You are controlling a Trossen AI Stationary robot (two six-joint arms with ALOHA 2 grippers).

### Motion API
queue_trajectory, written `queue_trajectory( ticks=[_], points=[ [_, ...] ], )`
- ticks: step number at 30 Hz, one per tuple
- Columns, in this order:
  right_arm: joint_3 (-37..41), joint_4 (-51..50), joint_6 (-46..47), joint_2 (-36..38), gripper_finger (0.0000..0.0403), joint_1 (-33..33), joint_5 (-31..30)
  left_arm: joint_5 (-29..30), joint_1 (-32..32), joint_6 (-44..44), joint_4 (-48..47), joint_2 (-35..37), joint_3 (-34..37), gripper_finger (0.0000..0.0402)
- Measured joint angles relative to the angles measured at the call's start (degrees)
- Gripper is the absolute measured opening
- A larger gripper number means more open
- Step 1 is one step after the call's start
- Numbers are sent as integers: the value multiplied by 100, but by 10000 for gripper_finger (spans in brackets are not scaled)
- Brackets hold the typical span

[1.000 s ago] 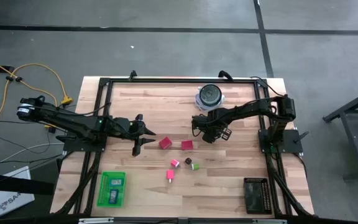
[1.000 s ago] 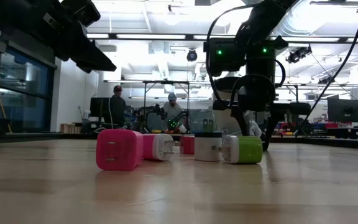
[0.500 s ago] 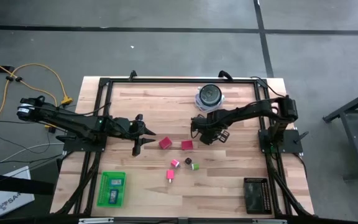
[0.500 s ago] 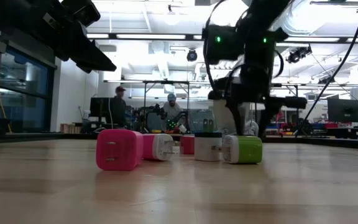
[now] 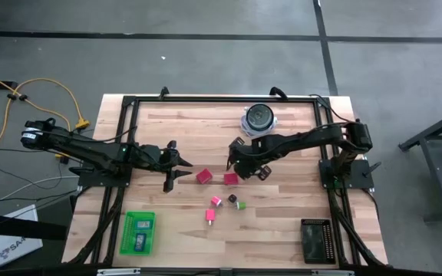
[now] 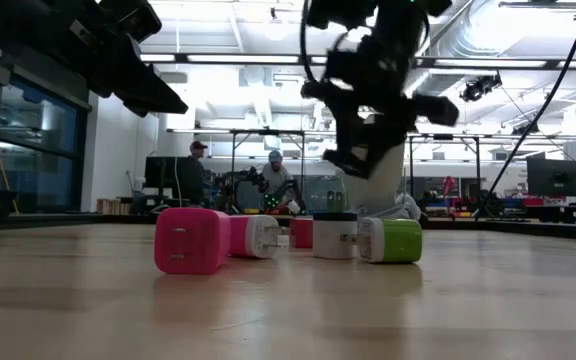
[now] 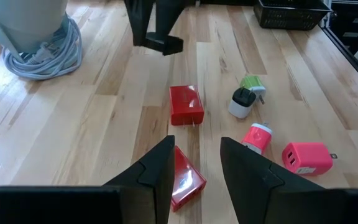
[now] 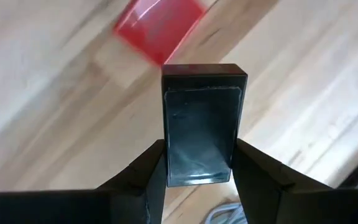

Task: Pick & Place Office items
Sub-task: Put the black digital timer into the green bin

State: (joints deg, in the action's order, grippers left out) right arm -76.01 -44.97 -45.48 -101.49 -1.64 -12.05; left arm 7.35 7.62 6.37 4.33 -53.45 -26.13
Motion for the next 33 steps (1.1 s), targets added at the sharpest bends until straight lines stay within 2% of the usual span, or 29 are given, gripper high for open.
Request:
queue_trajectory(
  ticks=[7, 12, 26, 33],
  points=[
    [-738, -67, 1216, 0, 146, -242, -607, 0, 0, 0, 5, 0, 0, 124],
    [-1108, -38, 1853, 0, 146, -388, -602, 0, 0, 0, 6, -1, -1, 124],
    [-1184, 971, 3052, -18, 146, -883, -604, -1, 0, 1, 5, -1, -1, 124],
    [-1196, 1490, 3516, -344, 146, -1129, -604, -2, 0, 0, 3, -2, 0, 124]
  ],
)
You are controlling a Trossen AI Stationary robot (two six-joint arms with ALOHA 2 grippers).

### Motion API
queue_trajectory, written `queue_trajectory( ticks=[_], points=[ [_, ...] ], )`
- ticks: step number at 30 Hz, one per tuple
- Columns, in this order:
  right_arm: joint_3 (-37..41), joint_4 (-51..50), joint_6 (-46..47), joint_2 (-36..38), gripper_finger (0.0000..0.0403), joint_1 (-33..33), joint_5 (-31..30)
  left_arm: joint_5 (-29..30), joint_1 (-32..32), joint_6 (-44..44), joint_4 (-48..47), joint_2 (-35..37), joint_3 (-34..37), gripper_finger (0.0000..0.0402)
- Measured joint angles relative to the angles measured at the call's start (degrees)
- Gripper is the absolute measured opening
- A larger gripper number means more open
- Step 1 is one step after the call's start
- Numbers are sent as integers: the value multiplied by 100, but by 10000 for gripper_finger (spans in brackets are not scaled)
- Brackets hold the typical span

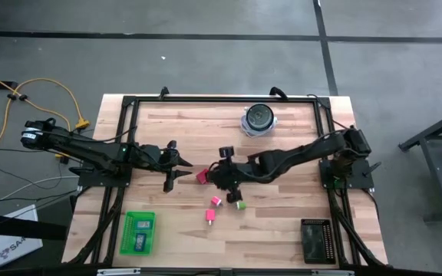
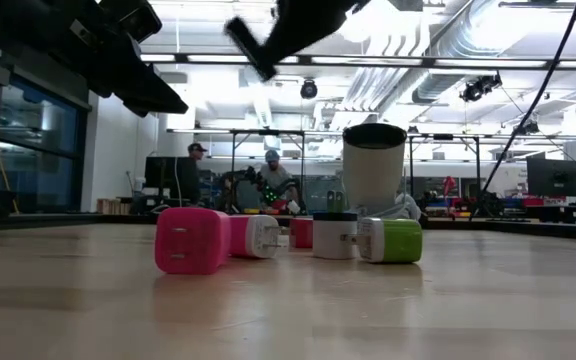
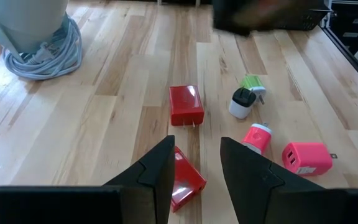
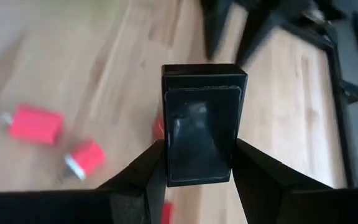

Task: Pick & Place Office items
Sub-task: Put the black digital timer into the green bin

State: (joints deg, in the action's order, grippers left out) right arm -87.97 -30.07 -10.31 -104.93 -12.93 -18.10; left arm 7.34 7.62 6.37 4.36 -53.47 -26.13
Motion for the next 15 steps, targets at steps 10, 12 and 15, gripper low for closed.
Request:
queue_trajectory(
  ticks=[10, 12, 15],
  points=[
    [21, 205, 325, -439, 146, -63, -165, 0, 1, 0, 169, -2, 0, 124],
    [8, 342, 337, -435, 146, -59, -316, 1, 1, 0, 174, -2, 0, 124],
    [8, 352, 346, -423, 146, -59, -446, 0, 2, 0, 229, 0, 0, 124]
  ],
)
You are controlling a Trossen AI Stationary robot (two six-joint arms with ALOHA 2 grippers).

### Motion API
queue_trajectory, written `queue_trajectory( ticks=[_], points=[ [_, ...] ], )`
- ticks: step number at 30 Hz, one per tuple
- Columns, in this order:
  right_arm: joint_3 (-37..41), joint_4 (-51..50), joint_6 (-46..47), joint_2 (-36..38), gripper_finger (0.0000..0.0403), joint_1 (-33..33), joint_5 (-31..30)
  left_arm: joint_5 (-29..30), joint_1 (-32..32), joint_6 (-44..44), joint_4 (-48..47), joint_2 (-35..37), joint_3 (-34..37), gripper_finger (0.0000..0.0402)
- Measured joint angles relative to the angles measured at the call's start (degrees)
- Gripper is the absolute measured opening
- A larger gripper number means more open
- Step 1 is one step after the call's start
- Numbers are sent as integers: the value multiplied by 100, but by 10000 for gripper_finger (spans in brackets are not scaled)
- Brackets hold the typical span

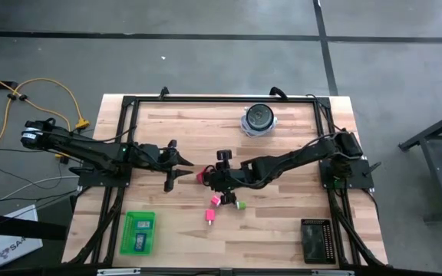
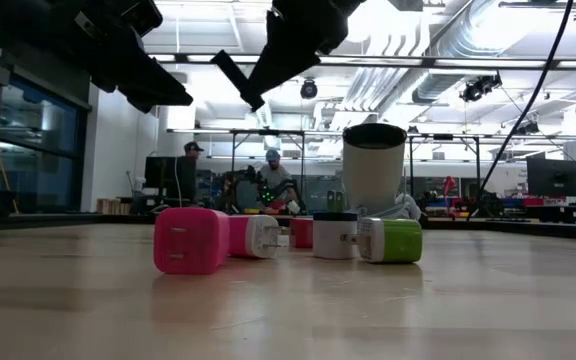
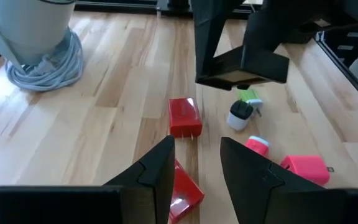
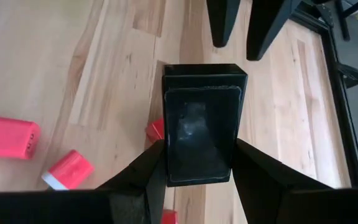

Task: Pick & Place Office items
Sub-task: Put the black digital timer into the green bin

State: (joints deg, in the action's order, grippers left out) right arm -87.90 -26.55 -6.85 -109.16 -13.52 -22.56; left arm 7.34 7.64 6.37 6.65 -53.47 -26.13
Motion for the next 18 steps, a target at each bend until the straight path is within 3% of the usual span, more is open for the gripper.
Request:
queue_trajectory(
  ticks=[18],
  points=[
    [2, 23, -46, 0, 146, 0, 21, 1, -2, 0, 5, 0, 0, 124]
  ],
)
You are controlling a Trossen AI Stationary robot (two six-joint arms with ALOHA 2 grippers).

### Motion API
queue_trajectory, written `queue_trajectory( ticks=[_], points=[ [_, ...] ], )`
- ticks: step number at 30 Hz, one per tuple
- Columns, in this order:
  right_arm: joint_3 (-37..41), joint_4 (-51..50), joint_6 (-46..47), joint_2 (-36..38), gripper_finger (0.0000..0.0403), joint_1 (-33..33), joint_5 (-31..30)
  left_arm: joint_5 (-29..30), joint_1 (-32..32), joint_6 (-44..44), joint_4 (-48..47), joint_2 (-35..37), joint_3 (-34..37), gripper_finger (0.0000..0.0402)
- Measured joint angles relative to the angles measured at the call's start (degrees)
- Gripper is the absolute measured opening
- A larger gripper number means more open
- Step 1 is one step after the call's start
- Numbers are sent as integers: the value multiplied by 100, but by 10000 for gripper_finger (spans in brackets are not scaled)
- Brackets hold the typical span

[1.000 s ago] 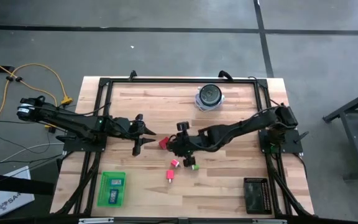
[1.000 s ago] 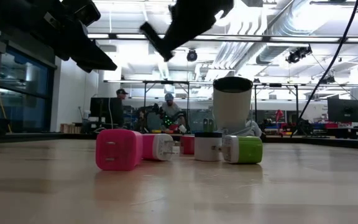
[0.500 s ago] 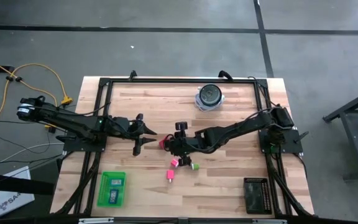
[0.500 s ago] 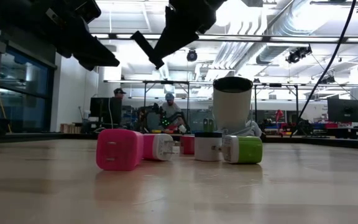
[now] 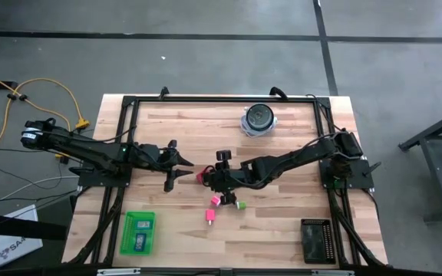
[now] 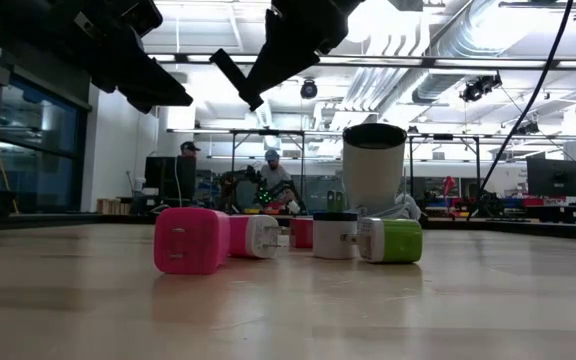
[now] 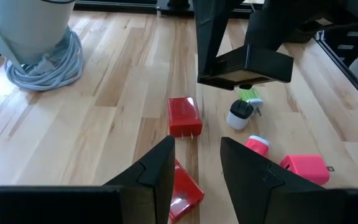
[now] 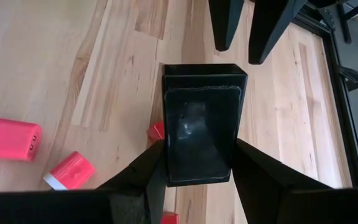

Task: Pick & Place Office items
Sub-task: Put the black digital timer into the green bin

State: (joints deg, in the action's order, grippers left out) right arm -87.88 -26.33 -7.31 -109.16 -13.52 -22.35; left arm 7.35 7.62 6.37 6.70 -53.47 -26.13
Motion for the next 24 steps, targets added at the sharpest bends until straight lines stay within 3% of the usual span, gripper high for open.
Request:
queue_trajectory(
  ticks=[6, 14, 24],
  points=[
    [0, 23, 0, 2, 146, 0, -32, 1, 0, 235, 321, 2, 0, 124],
    [2, 205, 9, 9, 146, 2, -647, 1, 0, 307, 783, 2, 0, 124],
    [5, 828, 11, 47, 146, 2, -996, 1, 0, 305, 904, 2, 0, 124]
  ],
)
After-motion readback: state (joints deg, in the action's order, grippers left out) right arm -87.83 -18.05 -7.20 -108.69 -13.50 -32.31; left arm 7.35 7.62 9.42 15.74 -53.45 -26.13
